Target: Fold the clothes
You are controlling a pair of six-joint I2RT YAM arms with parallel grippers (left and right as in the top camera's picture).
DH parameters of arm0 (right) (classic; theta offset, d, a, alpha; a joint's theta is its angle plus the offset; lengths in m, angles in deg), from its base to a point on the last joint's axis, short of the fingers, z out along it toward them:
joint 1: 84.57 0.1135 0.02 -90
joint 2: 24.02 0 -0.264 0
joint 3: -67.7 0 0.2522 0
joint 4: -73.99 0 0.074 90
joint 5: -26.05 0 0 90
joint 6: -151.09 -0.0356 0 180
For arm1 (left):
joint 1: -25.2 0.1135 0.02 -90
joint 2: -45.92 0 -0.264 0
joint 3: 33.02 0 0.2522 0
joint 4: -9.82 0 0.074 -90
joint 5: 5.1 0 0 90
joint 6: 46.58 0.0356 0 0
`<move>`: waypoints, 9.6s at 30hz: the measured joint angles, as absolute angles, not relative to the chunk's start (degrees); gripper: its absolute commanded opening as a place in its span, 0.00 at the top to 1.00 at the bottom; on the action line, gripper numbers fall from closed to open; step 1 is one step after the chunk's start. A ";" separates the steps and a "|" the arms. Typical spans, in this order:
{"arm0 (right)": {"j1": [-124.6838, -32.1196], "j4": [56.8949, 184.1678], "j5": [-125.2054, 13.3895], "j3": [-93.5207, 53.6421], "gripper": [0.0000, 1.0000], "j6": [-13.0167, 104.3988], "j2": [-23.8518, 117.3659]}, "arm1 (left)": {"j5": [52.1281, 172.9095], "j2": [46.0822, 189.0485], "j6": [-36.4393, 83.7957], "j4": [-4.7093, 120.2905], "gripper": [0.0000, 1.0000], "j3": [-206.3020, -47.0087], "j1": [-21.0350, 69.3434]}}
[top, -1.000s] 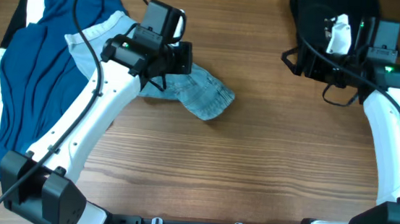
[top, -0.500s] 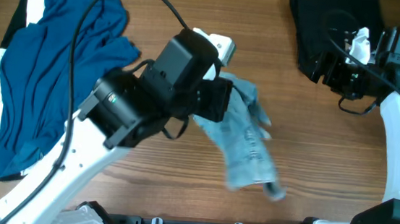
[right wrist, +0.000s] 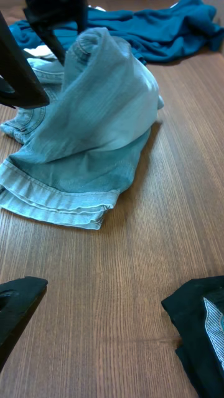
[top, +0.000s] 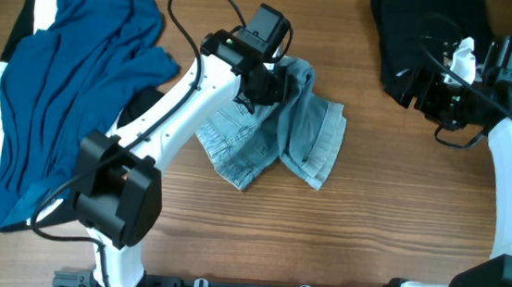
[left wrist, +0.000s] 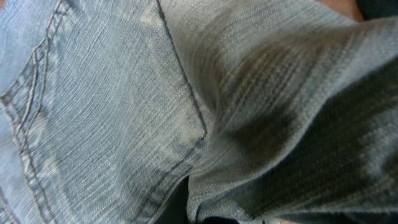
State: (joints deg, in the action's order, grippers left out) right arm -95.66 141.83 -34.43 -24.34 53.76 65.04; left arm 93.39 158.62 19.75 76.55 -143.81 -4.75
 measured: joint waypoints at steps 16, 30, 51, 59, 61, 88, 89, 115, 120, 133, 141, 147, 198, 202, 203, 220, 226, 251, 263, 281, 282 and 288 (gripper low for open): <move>-95.66 141.98 -34.43 -24.34 0.11 53.84 65.04 | 95.95 148.48 30.07 96.31 0.00 -150.63 10.70; -95.66 142.01 -34.81 -24.34 0.10 55.35 65.04 | 96.34 145.42 37.96 88.18 0.04 -121.54 -11.24; -95.66 141.94 -35.09 -24.34 0.11 55.35 65.04 | 80.50 148.63 38.57 66.09 0.96 -106.13 -15.13; -95.59 142.84 -35.11 -24.32 0.12 55.50 65.04 | 80.83 139.13 37.72 83.85 0.96 -128.56 -14.15; -95.59 144.28 -35.11 -24.32 0.12 56.25 65.04 | 79.30 135.21 37.57 83.64 0.96 -134.50 -14.15; -69.06 121.07 -32.25 -16.41 0.17 50.46 65.39 | 61.50 128.05 34.81 60.99 0.96 -141.78 -13.45; -67.13 118.44 -32.99 -16.02 0.16 48.18 65.48 | 61.18 128.05 34.42 61.01 0.96 -141.78 -13.45; -68.80 111.19 -51.98 -14.88 0.96 37.08 63.34 | 57.70 125.90 30.20 66.50 0.96 -141.78 -13.36; -79.07 121.94 -42.11 -17.68 0.96 44.84 54.83 | 57.79 123.78 30.20 66.78 0.96 -141.76 -13.91; -93.71 152.19 -35.05 -30.83 0.96 56.44 37.63 | 59.49 114.73 30.20 67.09 0.96 -141.76 -23.24; -93.95 161.33 -34.54 -32.06 0.96 58.85 32.60 | 56.13 107.26 26.51 79.59 0.96 -141.78 -33.34; -94.13 171.53 -35.42 -44.52 0.96 59.92 31.58 | 54.03 104.66 23.54 81.60 0.96 -142.00 -36.40; -94.76 164.21 -24.23 -41.87 0.34 72.90 44.54 | 54.66 126.97 19.84 64.14 0.96 -146.81 -6.78; -90.72 153.90 -21.93 -33.00 0.33 72.18 48.34 | 57.92 127.78 20.41 60.69 0.96 -146.81 -4.99; -88.55 149.76 -21.67 -30.77 0.33 71.37 48.76 | 58.31 127.78 20.43 59.94 0.96 -146.83 -4.75; -44.47 101.77 -49.36 -13.90 0.30 38.08 66.02 | 59.73 127.78 20.45 58.92 0.96 -146.81 -2.85; -41.10 93.53 -58.72 -13.90 0.44 27.00 72.32 | 59.84 127.78 20.45 59.97 0.96 -146.81 -2.85; -76.55 130.51 -49.84 -16.96 0.96 43.57 38.07 | 66.12 113.60 22.75 71.94 0.96 -146.81 -0.99; -91.37 160.06 -46.39 -45.26 0.96 55.48 23.77 | 73.07 99.96 23.01 81.82 0.96 -147.11 -16.23; -88.03 154.49 -40.77 -47.14 0.96 68.71 72.69 | 58.66 130.34 17.02 91.07 0.96 -147.29 -3.79; -87.26 152.74 -40.79 -47.12 0.96 68.71 76.23 | 59.47 133.53 16.96 90.15 0.96 -147.29 -2.04; -83.72 135.67 -40.36 -46.92 0.96 66.78 93.89 | 63.17 152.39 16.98 79.40 0.96 -147.31 5.83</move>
State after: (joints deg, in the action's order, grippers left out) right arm -83.72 135.67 -40.36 -46.92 66.78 93.89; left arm 63.17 152.39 16.98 79.40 -147.31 5.83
